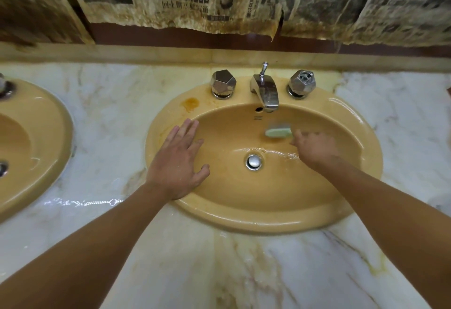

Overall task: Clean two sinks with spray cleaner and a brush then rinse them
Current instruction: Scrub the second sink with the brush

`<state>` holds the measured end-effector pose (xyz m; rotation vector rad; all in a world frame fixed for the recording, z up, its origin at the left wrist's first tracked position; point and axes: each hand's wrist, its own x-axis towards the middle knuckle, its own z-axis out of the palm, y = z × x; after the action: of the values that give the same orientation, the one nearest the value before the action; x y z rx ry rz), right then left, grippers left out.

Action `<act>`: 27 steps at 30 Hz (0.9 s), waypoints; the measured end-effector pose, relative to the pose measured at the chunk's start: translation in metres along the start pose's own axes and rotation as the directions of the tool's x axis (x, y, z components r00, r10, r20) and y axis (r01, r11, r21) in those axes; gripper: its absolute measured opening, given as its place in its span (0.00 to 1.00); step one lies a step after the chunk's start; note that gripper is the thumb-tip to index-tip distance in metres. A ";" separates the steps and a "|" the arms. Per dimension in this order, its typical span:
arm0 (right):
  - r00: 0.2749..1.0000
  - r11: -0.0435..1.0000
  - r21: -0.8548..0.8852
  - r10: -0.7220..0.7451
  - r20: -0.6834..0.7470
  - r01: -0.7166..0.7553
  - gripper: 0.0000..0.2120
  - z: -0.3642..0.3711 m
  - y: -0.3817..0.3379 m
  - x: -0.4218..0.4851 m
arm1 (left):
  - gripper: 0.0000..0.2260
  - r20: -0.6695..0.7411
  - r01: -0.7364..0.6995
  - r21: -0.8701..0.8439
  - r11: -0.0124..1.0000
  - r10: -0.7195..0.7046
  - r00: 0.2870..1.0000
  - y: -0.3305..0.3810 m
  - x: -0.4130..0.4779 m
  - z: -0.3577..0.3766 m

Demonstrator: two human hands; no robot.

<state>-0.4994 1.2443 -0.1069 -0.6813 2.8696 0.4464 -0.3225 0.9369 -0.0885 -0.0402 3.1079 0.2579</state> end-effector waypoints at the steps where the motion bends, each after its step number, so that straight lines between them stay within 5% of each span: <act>1: 0.997 1.000 -0.021 0.017 0.072 -0.016 0.18 0.001 -0.001 -0.001 | 0.34 0.001 -0.001 -0.002 1.000 0.001 1.000 0.000 0.000 0.000; 5: 0.988 0.986 0.154 0.078 -0.133 -0.057 0.15 0.003 0.003 -0.004 | 0.34 -0.010 -0.003 0.001 1.000 0.003 1.000 0.000 0.001 0.002; 8: 0.997 0.998 0.039 0.042 0.068 -0.044 0.16 0.005 0.003 -0.007 | 0.34 -0.007 -0.005 0.006 1.000 0.005 1.000 -0.002 0.001 0.003; 12: 0.979 0.977 0.201 0.106 -0.177 -0.069 0.15 0.008 0.008 -0.008 | 0.34 -0.008 -0.004 0.023 1.000 0.005 1.000 0.000 0.002 0.003; 15: 0.996 0.996 0.059 0.063 0.067 -0.067 0.16 0.012 0.007 -0.012 | 0.33 0.006 -0.003 0.015 1.000 0.003 1.000 0.000 0.001 0.002; 19: 0.985 0.975 0.194 0.130 -0.111 -0.107 0.16 0.014 0.014 -0.012 | 0.33 0.014 -0.005 0.038 0.999 0.004 1.000 0.001 0.001 0.000; 22: 0.998 1.000 -0.005 0.029 0.049 -0.029 0.18 0.010 0.014 -0.017 | 0.33 0.027 -0.037 0.052 0.998 0.035 0.999 0.001 0.001 0.000; 25: 0.989 0.996 0.065 0.069 -0.132 -0.060 0.17 0.004 0.022 -0.020 | 0.34 0.028 -0.046 0.050 0.998 0.045 0.999 0.002 0.001 -0.001; 27: 0.997 0.999 0.010 0.054 -0.062 -0.053 0.18 0.004 0.021 -0.018 | 0.34 0.030 -0.046 0.046 0.998 0.045 0.999 0.001 0.001 0.000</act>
<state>-0.4926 1.2706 -0.1016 -0.6293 2.9525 0.4278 -0.3239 0.9378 -0.0881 0.0353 3.0871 0.1848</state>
